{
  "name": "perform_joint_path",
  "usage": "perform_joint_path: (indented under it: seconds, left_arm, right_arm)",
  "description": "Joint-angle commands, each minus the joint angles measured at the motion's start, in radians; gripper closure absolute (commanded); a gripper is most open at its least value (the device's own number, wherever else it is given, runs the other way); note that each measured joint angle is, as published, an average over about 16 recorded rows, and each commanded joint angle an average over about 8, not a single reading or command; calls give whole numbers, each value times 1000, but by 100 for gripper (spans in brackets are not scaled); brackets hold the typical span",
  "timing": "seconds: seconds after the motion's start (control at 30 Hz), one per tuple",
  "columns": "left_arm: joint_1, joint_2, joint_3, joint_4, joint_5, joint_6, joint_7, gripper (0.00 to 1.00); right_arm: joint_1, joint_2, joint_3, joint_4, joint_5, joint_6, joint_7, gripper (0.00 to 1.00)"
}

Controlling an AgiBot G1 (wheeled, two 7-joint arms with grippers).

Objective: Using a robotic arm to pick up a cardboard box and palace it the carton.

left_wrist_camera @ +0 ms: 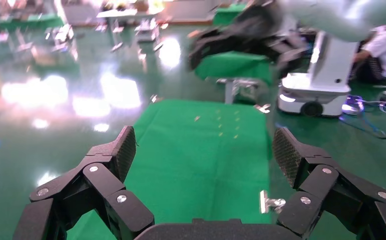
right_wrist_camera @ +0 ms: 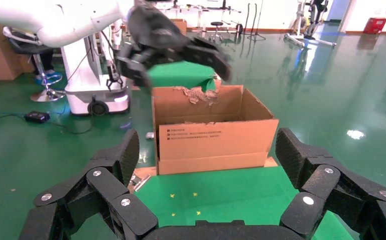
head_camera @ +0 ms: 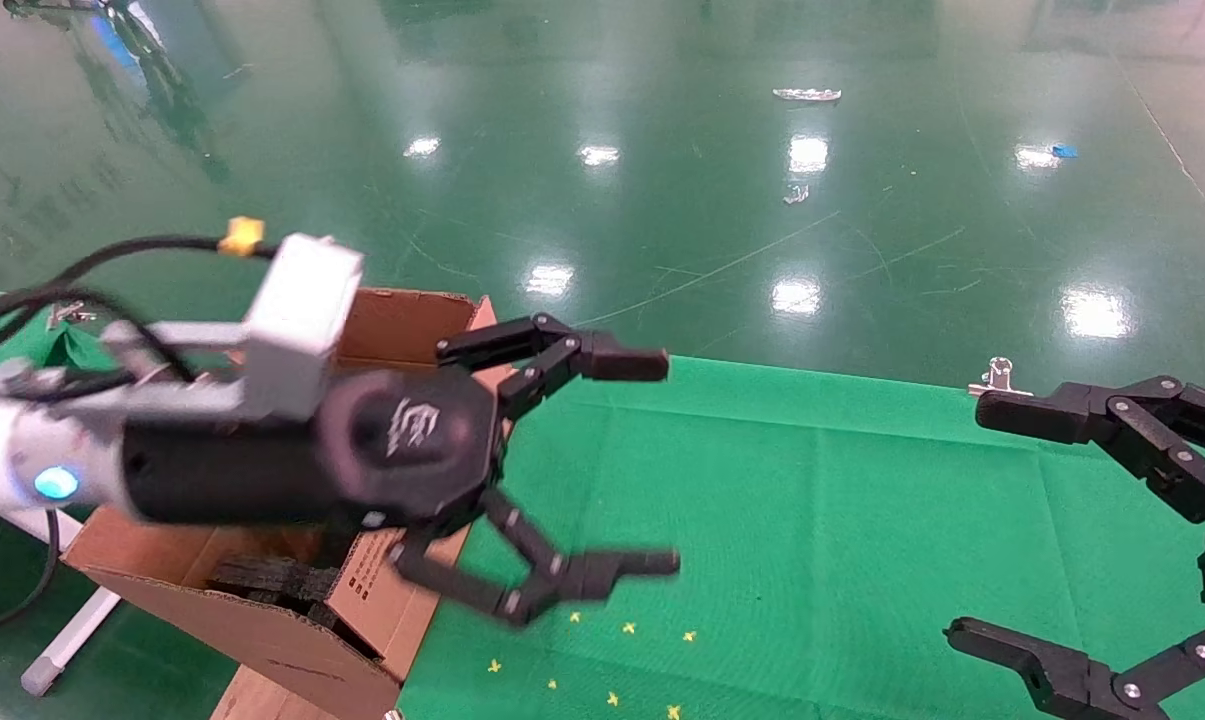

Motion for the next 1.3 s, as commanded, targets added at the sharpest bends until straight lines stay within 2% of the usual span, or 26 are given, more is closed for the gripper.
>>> perform_joint_path:
  seconds: [0.03, 0.07, 0.1, 0.3, 0.33, 0.37, 0.6, 1.3]
  left_arm:
    - [34, -7, -35, -37, -28, 15, 21, 0]
    - [43, -9, -44, -46, -35, 19, 25, 0]
    - [49, -11, -50, -53, -41, 22, 28, 0]
    - [54, -13, -55, -57, -46, 24, 28, 0]
    - [52, -12, -53, -54, -44, 23, 27, 0]
    - [49, -12, -50, -52, -42, 22, 26, 0]
    - [38, -8, -38, -39, -31, 16, 21, 0]
    - [24, -6, -24, -26, -19, 10, 16, 0]
  right_arm:
    - [0, 0, 0, 0, 0, 0, 0, 1]
    - [0, 0, 0, 0, 0, 0, 0, 4]
    - [0, 0, 0, 0, 0, 0, 0, 11]
    - [0, 0, 0, 0, 0, 0, 0, 70]
    - [0, 0, 0, 0, 0, 0, 0, 76]
    - [0, 0, 0, 0, 0, 0, 0, 78]
    - [0, 0, 0, 0, 0, 0, 0, 72]
    - [0, 0, 0, 0, 0, 0, 0, 63]
